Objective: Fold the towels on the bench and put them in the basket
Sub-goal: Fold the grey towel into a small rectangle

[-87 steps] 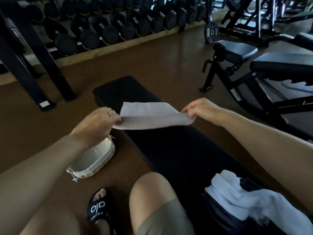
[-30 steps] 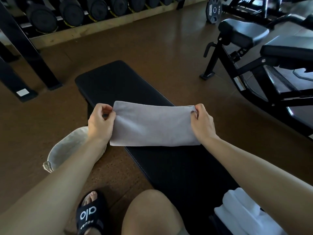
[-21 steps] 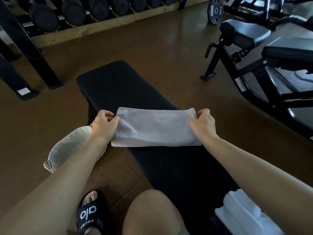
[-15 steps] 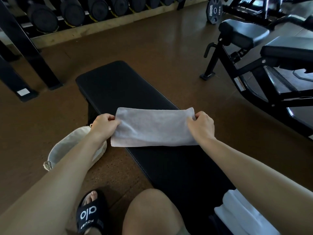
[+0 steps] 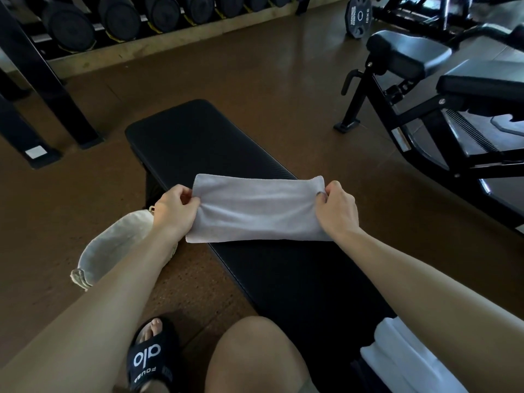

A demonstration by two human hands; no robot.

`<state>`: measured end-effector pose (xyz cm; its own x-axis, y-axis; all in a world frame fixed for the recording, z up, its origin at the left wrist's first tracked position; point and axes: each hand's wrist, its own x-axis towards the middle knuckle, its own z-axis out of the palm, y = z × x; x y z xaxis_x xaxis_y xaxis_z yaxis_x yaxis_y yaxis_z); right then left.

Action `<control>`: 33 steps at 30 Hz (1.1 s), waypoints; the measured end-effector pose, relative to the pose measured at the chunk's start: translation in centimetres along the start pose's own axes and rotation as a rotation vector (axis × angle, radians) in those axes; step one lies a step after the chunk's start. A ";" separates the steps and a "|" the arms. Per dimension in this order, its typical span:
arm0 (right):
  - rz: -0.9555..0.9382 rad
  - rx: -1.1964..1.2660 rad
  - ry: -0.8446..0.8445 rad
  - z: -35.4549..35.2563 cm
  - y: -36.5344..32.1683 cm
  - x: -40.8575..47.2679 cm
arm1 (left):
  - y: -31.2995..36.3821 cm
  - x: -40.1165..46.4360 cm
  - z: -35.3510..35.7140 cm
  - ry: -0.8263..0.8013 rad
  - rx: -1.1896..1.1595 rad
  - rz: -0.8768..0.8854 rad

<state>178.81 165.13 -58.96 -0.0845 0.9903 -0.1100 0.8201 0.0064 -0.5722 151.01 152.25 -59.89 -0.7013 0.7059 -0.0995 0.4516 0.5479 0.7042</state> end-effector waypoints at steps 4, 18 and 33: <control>0.038 -0.034 -0.026 -0.4 -0.7 -0.1 | 0.1 -0.6 0.0 0.018 0.064 0.004; 0.147 -0.201 -0.036 -1.5 0.7 -2.5 | -1.0 -3.7 -1.6 -0.176 0.101 0.023; -0.745 -0.628 0.093 0.3 -2.2 -4.0 | 4.4 -6.1 1.5 -0.025 0.631 0.598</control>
<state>177.20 161.09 -57.47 -0.6803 0.7093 0.1846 0.7290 0.6809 0.0706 158.09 151.00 -57.27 -0.2396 0.9604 0.1420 0.9671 0.2232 0.1221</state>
